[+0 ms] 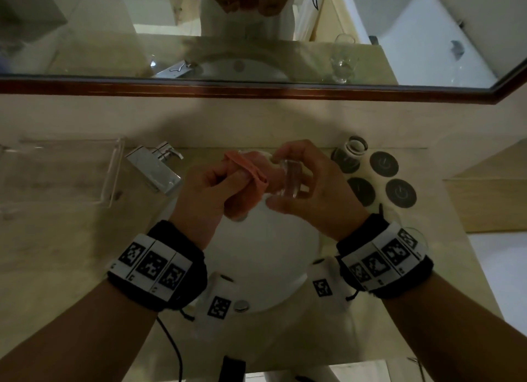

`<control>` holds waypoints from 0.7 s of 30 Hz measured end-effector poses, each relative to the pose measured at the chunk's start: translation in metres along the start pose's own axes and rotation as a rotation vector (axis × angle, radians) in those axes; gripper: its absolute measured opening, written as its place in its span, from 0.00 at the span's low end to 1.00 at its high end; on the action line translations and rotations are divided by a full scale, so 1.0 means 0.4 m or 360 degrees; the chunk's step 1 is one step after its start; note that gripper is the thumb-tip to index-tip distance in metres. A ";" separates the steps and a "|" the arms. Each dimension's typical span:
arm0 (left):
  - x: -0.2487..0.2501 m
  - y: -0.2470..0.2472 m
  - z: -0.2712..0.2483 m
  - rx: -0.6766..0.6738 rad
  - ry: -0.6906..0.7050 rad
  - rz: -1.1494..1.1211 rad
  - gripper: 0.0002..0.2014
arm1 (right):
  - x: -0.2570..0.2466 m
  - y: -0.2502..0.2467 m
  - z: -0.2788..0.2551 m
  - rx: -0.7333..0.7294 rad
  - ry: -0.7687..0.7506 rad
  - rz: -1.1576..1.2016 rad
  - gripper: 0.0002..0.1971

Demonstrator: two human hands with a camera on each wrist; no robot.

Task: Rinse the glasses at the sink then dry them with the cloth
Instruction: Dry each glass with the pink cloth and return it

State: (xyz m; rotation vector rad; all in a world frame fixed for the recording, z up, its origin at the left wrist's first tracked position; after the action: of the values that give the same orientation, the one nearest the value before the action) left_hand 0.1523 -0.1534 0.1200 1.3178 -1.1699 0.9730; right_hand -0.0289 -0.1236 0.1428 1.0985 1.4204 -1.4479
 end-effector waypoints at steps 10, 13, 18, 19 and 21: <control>0.015 0.016 -0.029 -0.0037 0.0074 0.0146 0.05 | -0.009 0.006 -0.017 0.0038 0.0015 -0.0300 0.32; 0.021 0.033 -0.047 -0.0095 0.0160 0.0300 0.08 | -0.014 0.006 -0.029 0.0023 -0.0115 -0.0619 0.44; 0.020 0.006 -0.046 0.0076 0.0078 0.0000 0.16 | 0.001 -0.020 -0.045 0.0144 0.0004 -0.0618 0.36; 0.022 0.000 -0.042 0.0088 0.0048 -0.0120 0.17 | 0.007 -0.030 -0.050 0.0209 0.0051 -0.0517 0.33; 0.034 -0.006 -0.038 0.0100 -0.0021 -0.0275 0.18 | 0.013 -0.038 -0.060 0.0301 0.0097 -0.0271 0.30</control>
State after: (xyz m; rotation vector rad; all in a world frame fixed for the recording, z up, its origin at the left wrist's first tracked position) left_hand 0.1582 -0.1400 0.1343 1.4518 -1.0236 0.8821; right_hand -0.0438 -0.0990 0.1424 1.1698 1.4721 -1.7115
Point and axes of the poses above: each hand's wrist, its own z-axis towards the middle knuckle, its own y-axis out of the palm, x = y × z, the point moved 4 cm from there along z, towards the middle knuckle, and after that the axes turned 9 degrees about x, right-handed, at the moved point
